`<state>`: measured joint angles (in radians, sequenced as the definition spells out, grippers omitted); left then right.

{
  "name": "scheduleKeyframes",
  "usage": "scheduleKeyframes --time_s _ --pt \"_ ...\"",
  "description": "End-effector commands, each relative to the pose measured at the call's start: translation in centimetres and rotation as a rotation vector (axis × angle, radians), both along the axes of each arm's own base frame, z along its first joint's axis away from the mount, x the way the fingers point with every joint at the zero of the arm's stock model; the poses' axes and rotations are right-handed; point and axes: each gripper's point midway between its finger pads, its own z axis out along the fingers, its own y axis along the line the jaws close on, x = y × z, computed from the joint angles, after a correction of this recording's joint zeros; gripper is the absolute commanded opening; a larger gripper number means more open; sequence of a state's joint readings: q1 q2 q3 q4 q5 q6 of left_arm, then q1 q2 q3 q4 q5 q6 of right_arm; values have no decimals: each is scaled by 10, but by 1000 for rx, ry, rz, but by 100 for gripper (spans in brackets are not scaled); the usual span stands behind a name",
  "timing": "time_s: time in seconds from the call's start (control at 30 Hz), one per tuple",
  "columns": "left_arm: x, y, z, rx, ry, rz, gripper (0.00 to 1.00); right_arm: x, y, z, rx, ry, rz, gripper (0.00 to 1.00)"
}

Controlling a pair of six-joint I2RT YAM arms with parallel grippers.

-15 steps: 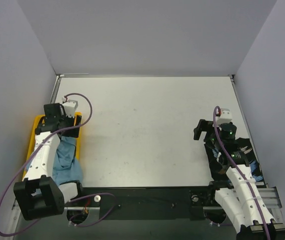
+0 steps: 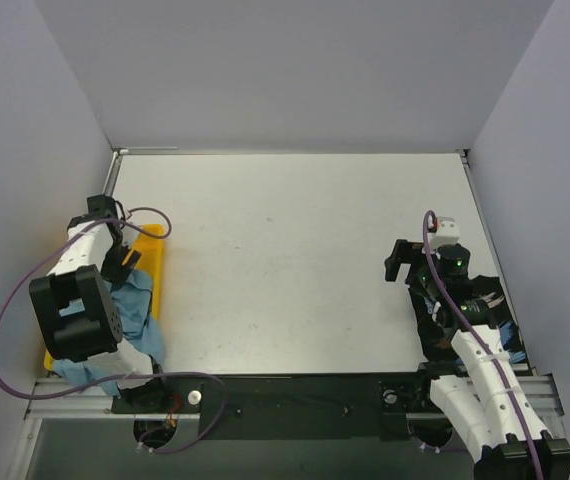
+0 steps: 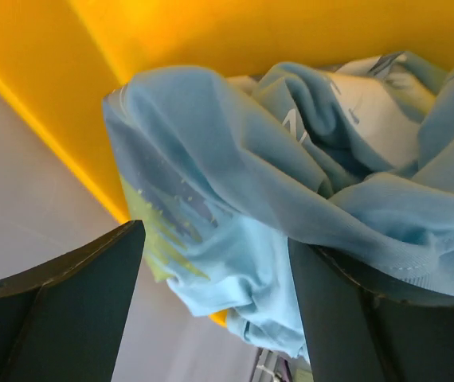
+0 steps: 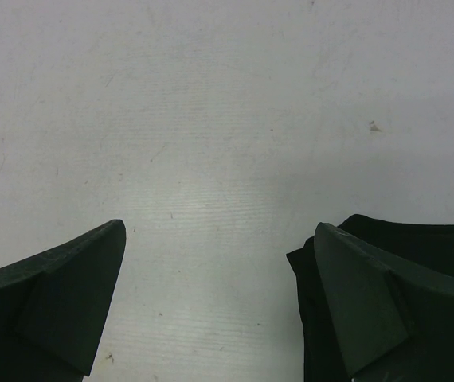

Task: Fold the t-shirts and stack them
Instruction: Grab crumpled tshirt from bin with the left arm

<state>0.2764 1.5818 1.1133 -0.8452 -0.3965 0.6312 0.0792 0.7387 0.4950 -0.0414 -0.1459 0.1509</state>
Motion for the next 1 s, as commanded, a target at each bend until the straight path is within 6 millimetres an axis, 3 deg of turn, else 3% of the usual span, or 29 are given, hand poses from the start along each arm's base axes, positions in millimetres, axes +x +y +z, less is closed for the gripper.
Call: scheduleKeyframes --time_s 0.0,0.13,0.2,0.3,0.33,0.43,0.63,0.67,0.7,0.73,0.87,0.9,0.93,0.97 --pt "27 -11 -5 -82 -105 14 82 6 6 12 -5 -29 35 100" --pt "29 -31 -22 -208 -99 1 63 5 5 11 -10 -21 32 100" --pt "26 -49 -30 -315 -73 -8 44 5 5 10 -15 -20 34 100" --pt "25 -65 -41 -410 -39 -1 0 6 4 12 -21 -24 34 100" --pt "26 -71 -42 -439 -42 2 0 6 4 12 -24 -24 32 100" --pt "31 -72 -33 -443 -84 11 0 6 4 12 -26 -26 35 100" --pt "38 -90 35 -510 -228 -41 3 6 7 6 -19 1 45 100" --pt "40 -89 42 -504 -245 -46 23 7 8 5 -18 4 46 100" --pt "36 -90 42 -502 -235 -53 32 7 8 4 -17 10 49 100" --pt "31 -90 40 -502 -210 -46 48 7 8 6 -17 7 51 100" --pt "17 -79 10 -455 -92 -9 61 7 8 7 -27 12 58 100" --pt "14 -78 2 -452 -69 -7 66 7 9 6 -27 15 61 100" --pt "13 -75 -5 -439 -53 -4 79 7 9 7 -28 13 62 100" --pt "11 -73 -11 -431 -32 1 79 6 9 7 -28 14 62 100"
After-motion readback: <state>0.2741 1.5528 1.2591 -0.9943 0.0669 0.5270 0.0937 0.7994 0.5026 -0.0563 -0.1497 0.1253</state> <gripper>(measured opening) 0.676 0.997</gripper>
